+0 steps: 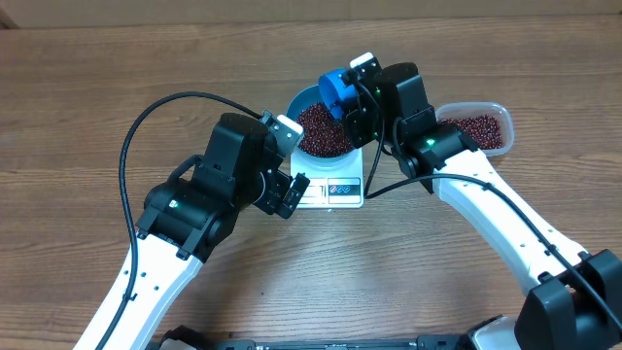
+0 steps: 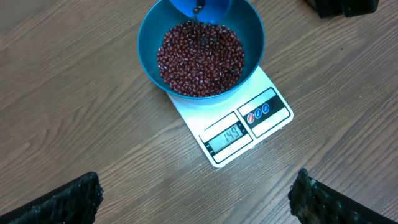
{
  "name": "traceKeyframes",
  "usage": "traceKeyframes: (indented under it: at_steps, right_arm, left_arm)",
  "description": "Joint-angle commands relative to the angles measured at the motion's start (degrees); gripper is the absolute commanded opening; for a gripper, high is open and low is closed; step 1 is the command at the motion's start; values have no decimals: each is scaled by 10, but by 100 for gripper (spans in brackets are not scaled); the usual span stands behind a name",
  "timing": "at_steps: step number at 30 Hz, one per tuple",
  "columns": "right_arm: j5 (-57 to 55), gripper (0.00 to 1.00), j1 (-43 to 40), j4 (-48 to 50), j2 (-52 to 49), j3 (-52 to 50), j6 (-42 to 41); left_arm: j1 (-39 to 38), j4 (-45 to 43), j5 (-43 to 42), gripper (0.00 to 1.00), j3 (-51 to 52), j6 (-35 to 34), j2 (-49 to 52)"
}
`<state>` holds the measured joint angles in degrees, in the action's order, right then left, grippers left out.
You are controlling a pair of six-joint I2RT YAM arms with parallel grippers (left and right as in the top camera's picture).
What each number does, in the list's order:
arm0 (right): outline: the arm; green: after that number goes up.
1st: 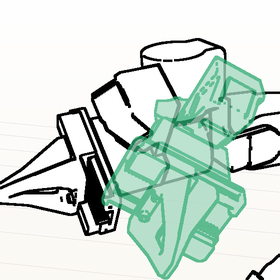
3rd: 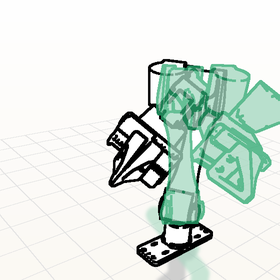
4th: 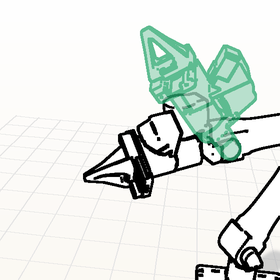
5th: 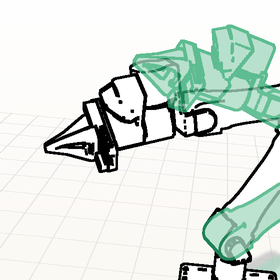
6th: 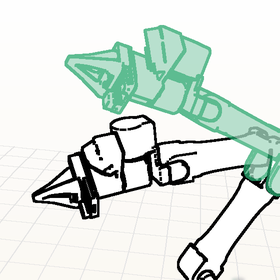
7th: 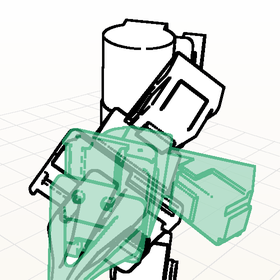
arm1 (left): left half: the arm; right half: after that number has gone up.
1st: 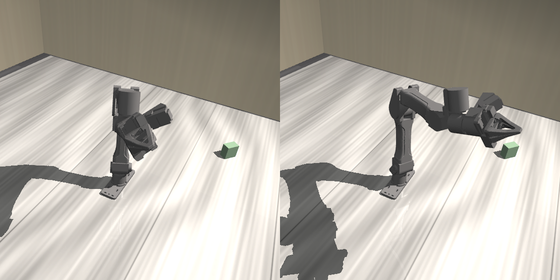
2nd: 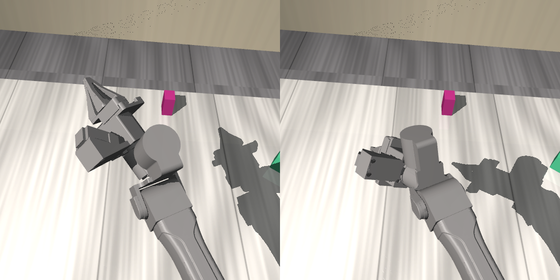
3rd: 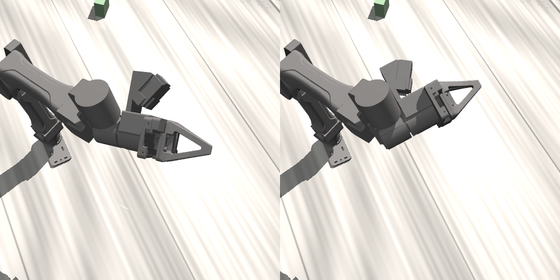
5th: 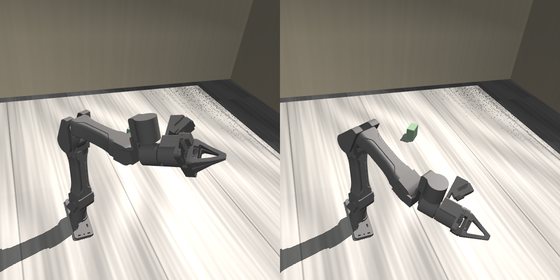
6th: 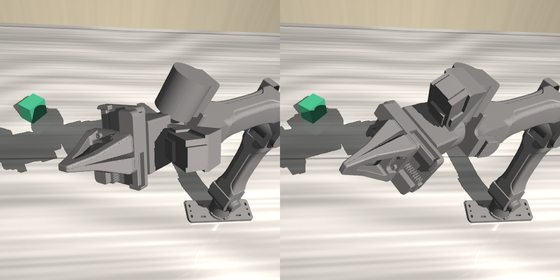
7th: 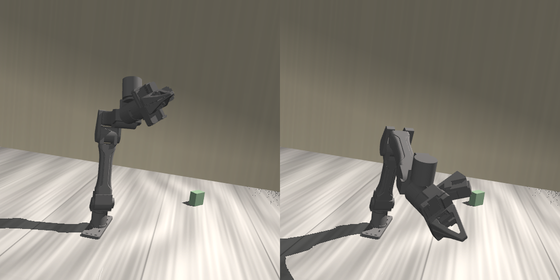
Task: Scoop item into bowl and weigh 150g on scale
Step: 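Tilt the scoop to shake a few beans into the bowl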
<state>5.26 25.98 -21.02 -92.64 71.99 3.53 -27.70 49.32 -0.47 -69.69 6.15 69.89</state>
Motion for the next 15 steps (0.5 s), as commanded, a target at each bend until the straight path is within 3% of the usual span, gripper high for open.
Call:
traceKeyframes:
  at_steps: [1, 7, 15]
  right_arm:
    - [32, 4, 3, 3, 9, 5, -80]
    - [85, 4, 3, 11, 9, 5, -144]
    - [85, 4, 2, 22, 9, 5, -155]
  left_arm:
    - [3, -2, -6, 99, -13, 7, 2]
    - [3, -2, -6, 100, -13, 7, 2]
    - [3, -2, -6, 100, -13, 7, 2]
